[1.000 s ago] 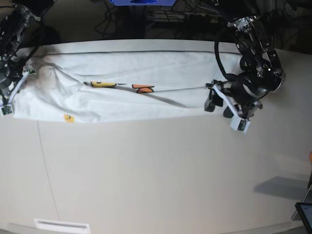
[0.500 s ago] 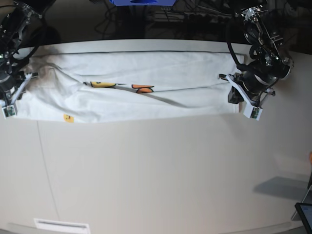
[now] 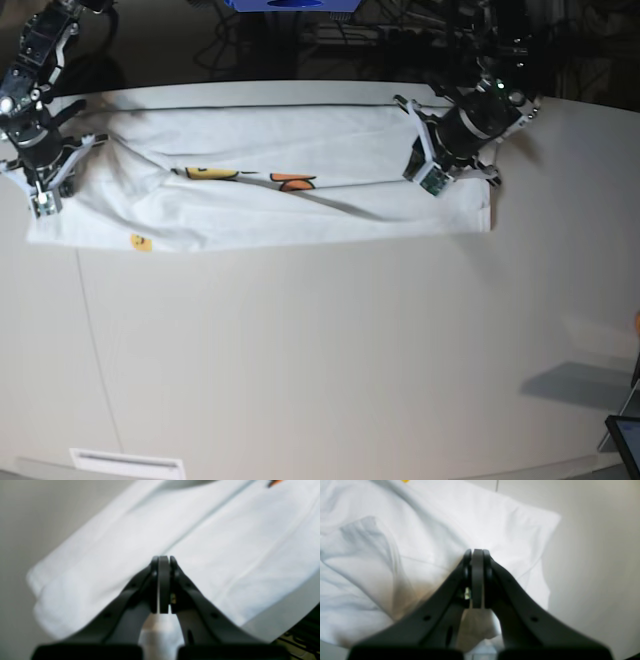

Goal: Fold the T-shirt properly
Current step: 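Move the left gripper to the strip's other end and grasp it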

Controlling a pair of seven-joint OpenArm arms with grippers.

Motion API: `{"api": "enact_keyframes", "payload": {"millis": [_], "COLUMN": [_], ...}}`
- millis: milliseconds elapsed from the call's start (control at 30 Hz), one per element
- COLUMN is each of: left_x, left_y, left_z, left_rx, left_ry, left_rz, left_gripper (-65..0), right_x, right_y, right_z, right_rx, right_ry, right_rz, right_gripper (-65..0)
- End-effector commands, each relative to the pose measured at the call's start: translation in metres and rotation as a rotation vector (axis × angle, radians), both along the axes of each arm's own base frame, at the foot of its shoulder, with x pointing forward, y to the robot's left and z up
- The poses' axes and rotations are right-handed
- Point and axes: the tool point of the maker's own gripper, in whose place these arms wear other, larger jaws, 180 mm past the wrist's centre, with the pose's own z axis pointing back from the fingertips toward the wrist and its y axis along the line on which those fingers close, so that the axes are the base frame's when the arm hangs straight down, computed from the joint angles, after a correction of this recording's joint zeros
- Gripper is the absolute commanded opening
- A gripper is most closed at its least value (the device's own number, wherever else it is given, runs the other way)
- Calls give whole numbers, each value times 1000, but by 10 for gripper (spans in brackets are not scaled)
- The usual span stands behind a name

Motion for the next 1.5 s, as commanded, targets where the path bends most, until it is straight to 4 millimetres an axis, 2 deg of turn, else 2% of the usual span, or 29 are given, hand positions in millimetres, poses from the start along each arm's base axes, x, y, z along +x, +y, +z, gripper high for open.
{"api": "enact_keyframes", "payload": {"millis": [0,100,200,500,667,767,1033,1200,1467], "left_x": [-1,-8,-12,-32,-25,-13,18,29,42], "left_y": [-8,-18,-13,22,42,48,55,63,81], "left_z": [5,0,-11,-57,-70,-69,-55,-48,-50], "left_rx": [-12,5,36,93,129,137,161,191,217], "left_ry": [-31,-40,-3,139,173,160,98,76,84], "left_rz": [-23,-48,-39,-22,-16,-10,-8,-24,-6], "left_gripper": [-650,-650,-650,-650,-650,-650,-650,-650,-650], "right_x": [6,3,-2,-16,-18,-21,-31,-39,-44], "right_y": [-2,-2,-5,-7,-5,-1,5,9,13], "right_z": [7,-8,-22,-56,-69,-78,-79,-76,-70], "right_rx": [4,38,61,119,155,181,185,177,163], "right_ry": [-44,-24,10,82,101,109,119,121,116], "right_rz": [2,-6,-20,-38,-49,-56,-56,-52,-44], "right_gripper": [-649,-649,-649,-649,-649,-649,-649,-649,-649]}}
